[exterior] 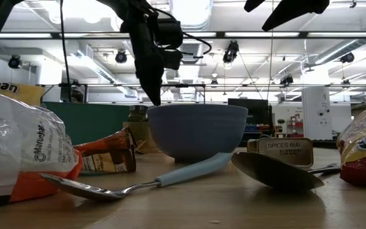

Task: Pick & Place Food Item
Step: Put the white spice bottle into the orange bin, then put the red noodle pack into the pink bin

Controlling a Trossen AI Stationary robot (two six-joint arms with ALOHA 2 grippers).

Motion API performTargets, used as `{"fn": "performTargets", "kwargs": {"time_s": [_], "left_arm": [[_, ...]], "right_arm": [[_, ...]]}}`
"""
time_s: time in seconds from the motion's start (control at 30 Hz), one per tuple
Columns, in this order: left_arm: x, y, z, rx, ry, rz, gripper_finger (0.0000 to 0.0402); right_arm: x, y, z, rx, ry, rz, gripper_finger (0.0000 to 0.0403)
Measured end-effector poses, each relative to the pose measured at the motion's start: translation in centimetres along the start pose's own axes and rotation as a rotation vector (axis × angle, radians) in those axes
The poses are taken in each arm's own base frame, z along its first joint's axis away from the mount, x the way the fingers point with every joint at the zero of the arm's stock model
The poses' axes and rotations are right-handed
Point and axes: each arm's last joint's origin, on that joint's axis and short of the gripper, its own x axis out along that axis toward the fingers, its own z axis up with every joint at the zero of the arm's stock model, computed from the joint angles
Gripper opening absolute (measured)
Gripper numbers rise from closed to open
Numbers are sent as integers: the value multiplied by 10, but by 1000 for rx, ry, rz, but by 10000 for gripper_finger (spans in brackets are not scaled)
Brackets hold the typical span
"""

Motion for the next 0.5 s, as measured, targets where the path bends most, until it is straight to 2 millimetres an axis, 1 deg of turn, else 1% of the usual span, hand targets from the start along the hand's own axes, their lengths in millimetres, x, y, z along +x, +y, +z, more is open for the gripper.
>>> {"fn": "performTargets", "kwargs": {"time_s": [0.1,0.23,0.33,0.5], "left_arm": [[-10,-1,-2,1,-17,4,244],[-28,-6,-6,2,-47,5,244],[-44,-17,-11,18,-51,-6,244],[-71,-44,-23,54,-43,-35,244]], "right_arm": [[0,0,0,0,0,0,354],[0,0,0,-5,0,0,354],[0,0,0,-7,0,0,354],[0,0,0,-8,0,0,354]]}}
